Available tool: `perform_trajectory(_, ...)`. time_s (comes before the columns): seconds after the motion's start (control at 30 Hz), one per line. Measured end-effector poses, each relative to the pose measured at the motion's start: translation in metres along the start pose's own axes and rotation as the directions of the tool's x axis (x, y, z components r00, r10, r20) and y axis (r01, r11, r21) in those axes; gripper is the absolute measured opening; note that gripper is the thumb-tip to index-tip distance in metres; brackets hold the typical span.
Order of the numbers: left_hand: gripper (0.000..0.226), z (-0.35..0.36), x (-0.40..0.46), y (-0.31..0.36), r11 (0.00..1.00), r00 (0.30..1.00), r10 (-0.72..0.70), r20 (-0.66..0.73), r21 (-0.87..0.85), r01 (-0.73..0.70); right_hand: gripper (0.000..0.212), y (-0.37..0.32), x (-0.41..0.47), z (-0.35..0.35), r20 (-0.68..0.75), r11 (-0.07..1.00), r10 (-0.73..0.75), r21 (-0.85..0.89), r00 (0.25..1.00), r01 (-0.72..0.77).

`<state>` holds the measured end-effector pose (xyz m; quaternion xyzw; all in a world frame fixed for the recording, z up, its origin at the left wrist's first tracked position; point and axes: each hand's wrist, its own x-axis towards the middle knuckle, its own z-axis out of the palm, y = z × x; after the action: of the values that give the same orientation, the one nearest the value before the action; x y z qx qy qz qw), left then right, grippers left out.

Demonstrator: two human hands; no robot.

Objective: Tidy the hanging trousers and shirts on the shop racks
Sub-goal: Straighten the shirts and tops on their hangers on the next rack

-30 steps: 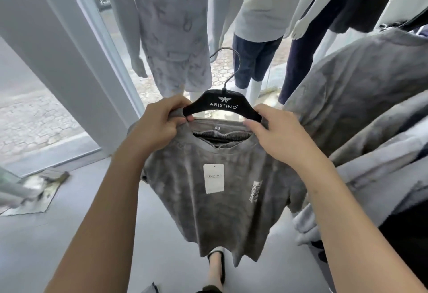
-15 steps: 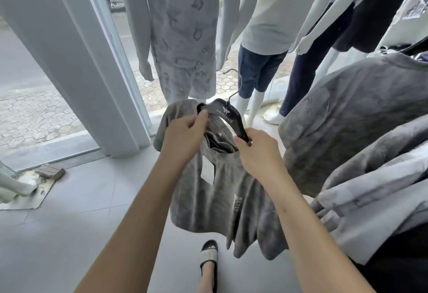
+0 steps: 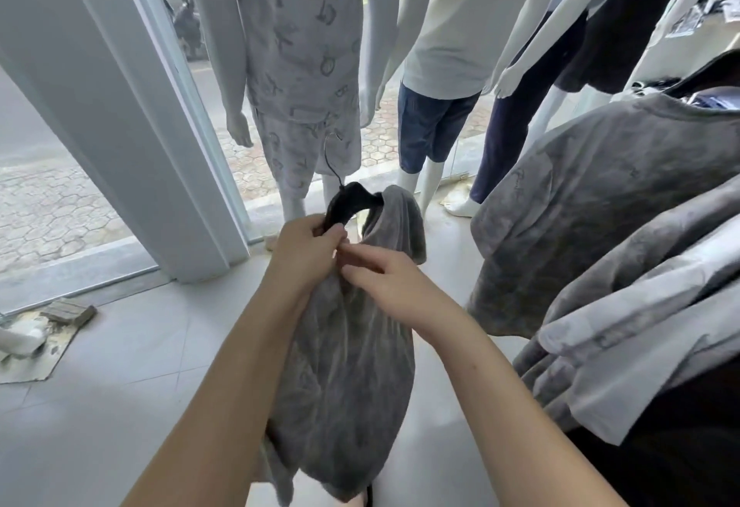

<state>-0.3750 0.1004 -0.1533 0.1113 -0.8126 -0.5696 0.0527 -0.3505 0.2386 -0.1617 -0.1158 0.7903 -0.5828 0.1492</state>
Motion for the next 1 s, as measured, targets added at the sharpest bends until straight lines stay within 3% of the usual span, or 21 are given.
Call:
perform_trajectory(0.13, 0.017, -0.005, 0.001, 0.012, 0.993, 0.995, 0.051, 0.083, 0.103, -0.059, 0.032, -0.001, -0.006, -0.029, -0.184, 0.999, 0.029, 0.028, 0.983, -0.024)
perform_trajectory(0.27, 0.018, 0.003, -0.002, 0.028, 0.975, 0.982, 0.131, 0.136, 0.163, -0.153, 0.045, 0.002, -0.016, -0.057, -0.307, 0.996, 0.031, 0.086, 0.951, -0.005)
perform_trajectory(0.5, 0.018, 0.034, 0.0, 0.063, 0.9, 0.901, 0.265, 0.343, 0.248, -0.359, 0.058, -0.003, -0.037, -0.084, -0.318, 0.949, -0.005, 0.296, 0.948, 0.104)
perform_trajectory(0.7, 0.017, 0.074, 0.013, 0.099, 0.849, 0.832, 0.361, 0.42, 0.221, -0.48, 0.055, -0.012, -0.037, -0.116, -0.434, 0.88, -0.011, 0.424, 0.901, 0.215)
perform_trajectory(0.9, 0.015, 0.126, 0.041, 0.143, 0.789, 0.707, 0.451, 0.545, 0.128, -0.601, 0.052, -0.024, -0.036, -0.168, -0.594, 0.862, -0.012, 0.401, 0.805, 0.309)
perform_trajectory(1.0, 0.013, 0.152, 0.047, 0.162, 0.759, 0.665, 0.526, 0.531, 0.06, -0.648, 0.05, -0.029, -0.035, -0.193, -0.648, 0.848, 0.008, 0.408, 0.761, 0.339)
